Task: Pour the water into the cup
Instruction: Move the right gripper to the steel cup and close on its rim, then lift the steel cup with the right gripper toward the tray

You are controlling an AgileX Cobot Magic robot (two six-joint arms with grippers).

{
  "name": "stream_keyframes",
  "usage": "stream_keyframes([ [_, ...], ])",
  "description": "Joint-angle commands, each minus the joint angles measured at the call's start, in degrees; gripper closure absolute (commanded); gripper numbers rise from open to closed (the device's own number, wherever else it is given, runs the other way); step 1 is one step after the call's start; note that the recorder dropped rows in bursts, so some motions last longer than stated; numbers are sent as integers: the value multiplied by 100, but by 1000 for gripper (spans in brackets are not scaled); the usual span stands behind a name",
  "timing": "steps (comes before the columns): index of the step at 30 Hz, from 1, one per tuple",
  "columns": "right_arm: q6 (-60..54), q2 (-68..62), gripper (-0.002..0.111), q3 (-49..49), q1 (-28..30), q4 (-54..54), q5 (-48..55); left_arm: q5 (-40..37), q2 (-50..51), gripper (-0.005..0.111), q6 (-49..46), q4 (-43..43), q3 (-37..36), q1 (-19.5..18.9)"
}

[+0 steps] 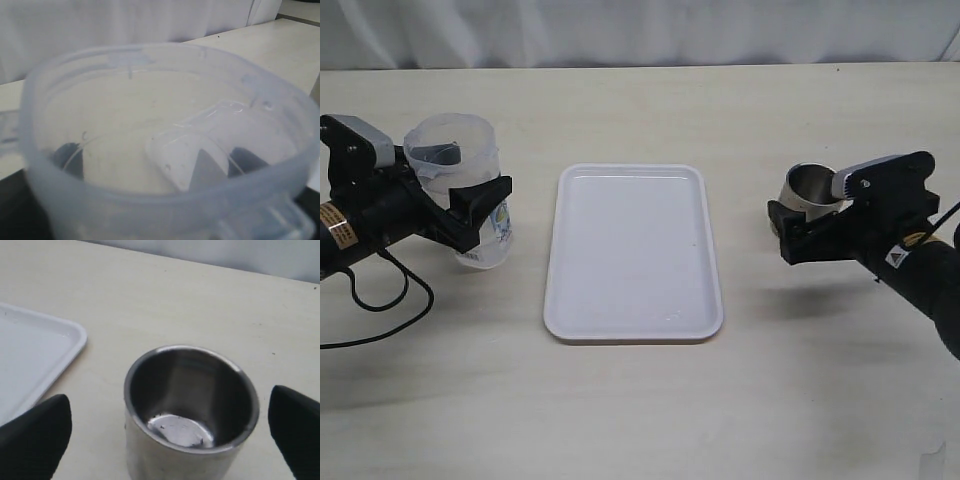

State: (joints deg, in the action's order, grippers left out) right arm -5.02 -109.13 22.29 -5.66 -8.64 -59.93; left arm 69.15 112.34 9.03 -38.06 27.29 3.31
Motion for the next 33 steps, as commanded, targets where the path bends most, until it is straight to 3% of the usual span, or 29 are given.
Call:
stream_keyframes([
  [1,12,-336,-1,196,21,121,-27,26,9,107,32,-48,43,1],
  [6,-59,-434,-1,222,21,600,-38,36,9,107,33,-48,43,1],
  [33,125,-1295,-1,764,21,196,-628,82,9,107,20,-81,43,1],
])
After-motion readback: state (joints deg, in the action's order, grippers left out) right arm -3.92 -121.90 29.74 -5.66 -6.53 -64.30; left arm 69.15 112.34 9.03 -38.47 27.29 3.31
